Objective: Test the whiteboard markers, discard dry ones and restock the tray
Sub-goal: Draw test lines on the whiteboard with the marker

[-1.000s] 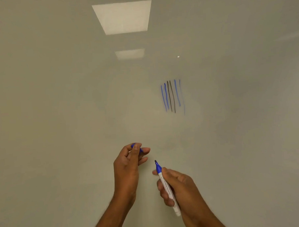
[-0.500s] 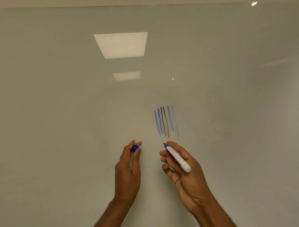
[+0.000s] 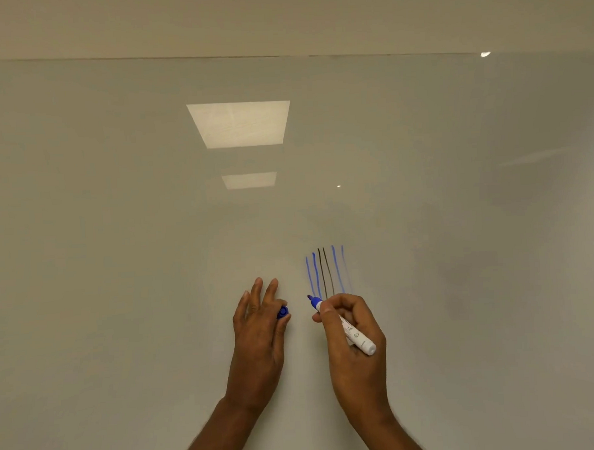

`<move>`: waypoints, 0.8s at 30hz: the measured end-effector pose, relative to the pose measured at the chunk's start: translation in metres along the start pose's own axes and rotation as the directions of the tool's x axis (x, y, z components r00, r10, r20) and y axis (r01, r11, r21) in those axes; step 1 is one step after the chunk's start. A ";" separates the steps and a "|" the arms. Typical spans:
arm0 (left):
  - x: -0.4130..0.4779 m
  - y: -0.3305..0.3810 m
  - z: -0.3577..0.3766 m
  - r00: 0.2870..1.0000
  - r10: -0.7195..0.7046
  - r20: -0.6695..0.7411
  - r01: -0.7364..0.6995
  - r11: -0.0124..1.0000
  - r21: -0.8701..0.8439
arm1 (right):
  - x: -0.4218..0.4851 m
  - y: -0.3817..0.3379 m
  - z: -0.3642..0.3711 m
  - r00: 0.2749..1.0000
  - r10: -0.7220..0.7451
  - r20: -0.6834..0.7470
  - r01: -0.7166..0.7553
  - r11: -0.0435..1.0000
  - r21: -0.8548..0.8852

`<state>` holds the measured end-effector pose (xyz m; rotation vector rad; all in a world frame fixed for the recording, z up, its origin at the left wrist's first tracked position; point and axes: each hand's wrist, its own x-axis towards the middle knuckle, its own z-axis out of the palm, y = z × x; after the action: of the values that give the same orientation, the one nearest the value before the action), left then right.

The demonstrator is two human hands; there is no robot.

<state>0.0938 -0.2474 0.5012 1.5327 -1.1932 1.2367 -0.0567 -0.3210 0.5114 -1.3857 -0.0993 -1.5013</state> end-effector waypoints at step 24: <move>0.005 -0.010 0.011 0.973 0.222 -0.057 -0.197 0.937 0.288 | 0.033 0.049 0.015 0.914 -0.406 0.018 0.392 0.870 -0.299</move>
<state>0.1066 -0.2569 0.5040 1.5614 -1.1847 1.6582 -0.0056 -0.3531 0.5147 -1.6394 -0.1430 -1.9554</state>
